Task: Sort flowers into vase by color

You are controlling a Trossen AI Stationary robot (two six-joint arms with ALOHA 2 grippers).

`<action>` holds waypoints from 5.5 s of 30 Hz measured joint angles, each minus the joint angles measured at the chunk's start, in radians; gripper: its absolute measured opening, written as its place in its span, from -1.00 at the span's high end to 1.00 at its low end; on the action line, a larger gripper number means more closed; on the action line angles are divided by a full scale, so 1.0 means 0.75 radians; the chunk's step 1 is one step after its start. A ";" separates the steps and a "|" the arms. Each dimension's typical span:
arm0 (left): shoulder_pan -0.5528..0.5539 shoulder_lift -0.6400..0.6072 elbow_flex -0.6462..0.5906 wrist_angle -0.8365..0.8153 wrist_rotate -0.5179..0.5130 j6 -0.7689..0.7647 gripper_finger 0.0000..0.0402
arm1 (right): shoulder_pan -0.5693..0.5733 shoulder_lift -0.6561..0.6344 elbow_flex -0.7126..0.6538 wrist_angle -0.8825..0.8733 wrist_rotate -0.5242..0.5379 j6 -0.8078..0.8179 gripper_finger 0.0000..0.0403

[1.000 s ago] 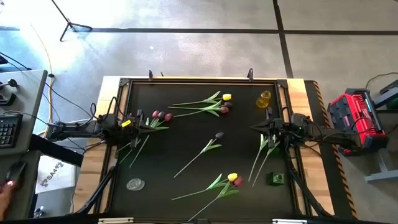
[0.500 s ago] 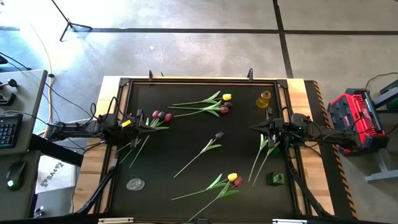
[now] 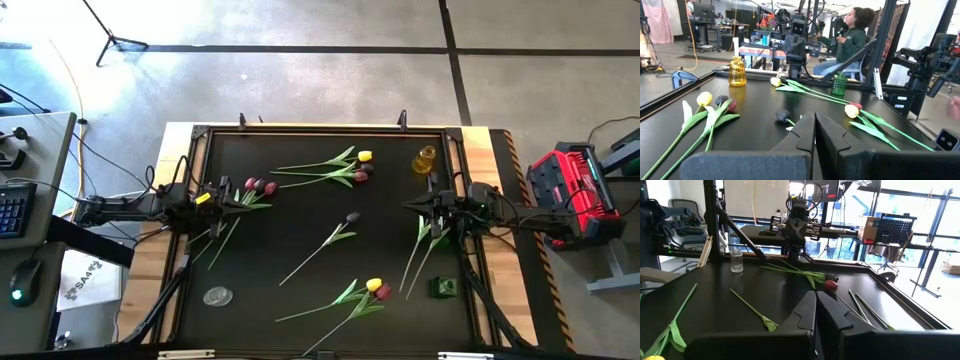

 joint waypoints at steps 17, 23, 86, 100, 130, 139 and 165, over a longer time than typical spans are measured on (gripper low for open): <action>0.000 0.000 0.000 0.000 -0.002 0.000 1.00 | 0.000 0.000 0.000 0.001 0.000 -0.007 1.00; 0.000 0.000 0.000 0.023 -0.006 0.000 1.00 | 0.000 0.000 0.000 0.003 -0.001 -0.096 1.00; 0.000 0.694 0.000 0.684 -0.421 -0.044 0.34 | -0.180 0.915 0.664 -1.247 0.522 1.881 1.00; 0.000 0.772 0.000 0.748 -0.468 -0.036 0.34 | -0.186 1.241 0.708 -1.313 0.222 1.945 0.52; 0.000 0.772 0.000 0.706 -0.468 0.017 0.34 | -0.222 1.624 0.707 -1.251 0.180 1.882 0.83; 0.000 0.772 0.000 0.704 -0.490 0.026 0.34 | -0.198 1.624 0.707 -1.048 0.167 1.800 0.98; 0.000 0.772 0.000 0.552 -0.488 -0.045 0.34 | -0.127 1.610 1.491 -1.158 1.426 1.180 1.00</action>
